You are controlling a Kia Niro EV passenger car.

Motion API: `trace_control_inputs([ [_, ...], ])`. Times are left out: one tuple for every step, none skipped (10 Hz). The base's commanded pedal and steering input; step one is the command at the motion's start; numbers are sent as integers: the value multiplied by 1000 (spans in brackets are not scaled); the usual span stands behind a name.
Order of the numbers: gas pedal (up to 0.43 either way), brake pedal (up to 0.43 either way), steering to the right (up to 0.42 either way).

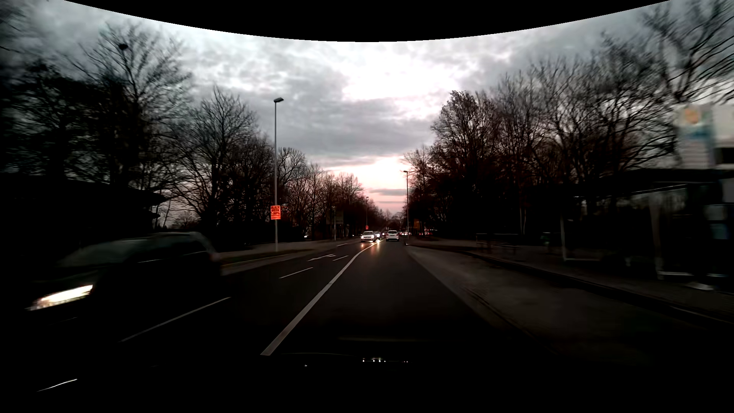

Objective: Follow the waypoints while adhering to traffic rules and regulations

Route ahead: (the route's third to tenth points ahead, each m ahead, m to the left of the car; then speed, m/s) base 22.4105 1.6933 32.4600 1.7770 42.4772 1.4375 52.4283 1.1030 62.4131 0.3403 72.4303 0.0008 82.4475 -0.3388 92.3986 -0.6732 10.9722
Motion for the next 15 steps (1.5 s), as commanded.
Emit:
trace_control_inputs([
  [47, 0, -10],
  [67, 0, -8],
  [67, 0, -6],
  [67, 0, -5],
  [67, 0, -5],
  [67, 0, -4],
  [67, 0, -2],
  [67, 0, -1],
  [67, 0, 0],
  [67, 0, 1],
  [67, 0, 1],
  [67, 0, 4],
  [67, 0, 5],
  [67, 0, 5],
  [67, 0, 5],
])
